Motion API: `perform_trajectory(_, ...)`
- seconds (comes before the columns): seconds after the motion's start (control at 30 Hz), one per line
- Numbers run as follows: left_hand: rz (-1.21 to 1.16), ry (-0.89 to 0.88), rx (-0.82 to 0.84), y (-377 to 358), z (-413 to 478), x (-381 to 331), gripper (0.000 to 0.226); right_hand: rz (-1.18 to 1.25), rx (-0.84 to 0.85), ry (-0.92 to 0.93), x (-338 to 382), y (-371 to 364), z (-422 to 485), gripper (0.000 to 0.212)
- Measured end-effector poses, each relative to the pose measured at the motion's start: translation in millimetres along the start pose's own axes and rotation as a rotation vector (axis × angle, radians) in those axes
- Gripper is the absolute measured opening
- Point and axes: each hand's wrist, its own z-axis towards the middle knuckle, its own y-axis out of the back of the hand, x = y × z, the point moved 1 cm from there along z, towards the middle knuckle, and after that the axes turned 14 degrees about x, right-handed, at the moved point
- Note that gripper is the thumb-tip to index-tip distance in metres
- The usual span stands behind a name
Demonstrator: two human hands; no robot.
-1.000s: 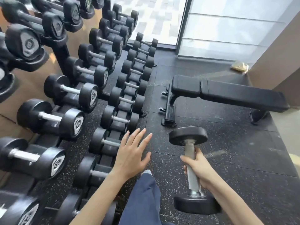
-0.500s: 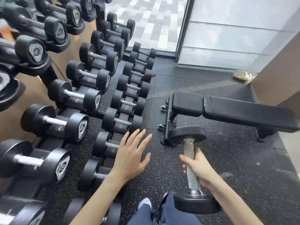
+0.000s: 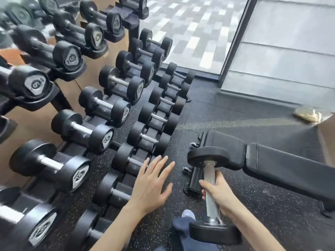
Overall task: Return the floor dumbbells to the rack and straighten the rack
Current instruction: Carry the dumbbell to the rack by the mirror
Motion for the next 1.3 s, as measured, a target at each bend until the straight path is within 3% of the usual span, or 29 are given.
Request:
perform_trajectory(0.4,-0.027,0.099,0.001,12.8,138.9,42.6,0.059,-0.053,0.049,-0.070,79.0,78.3,128.6,0.031)
perform_trajectory(0.8,0.006,-0.006,-0.057,73.4,311.2,142.7,0.058,-0.040,-0.012,0.027,197.3,92.1,264.3,0.034)
perform_trajectory(1.3,0.002,-0.039,-0.011,72.5,467.2,202.1,0.058,-0.023,-0.034,-0.027,257.4,159.6,386.7,0.038)
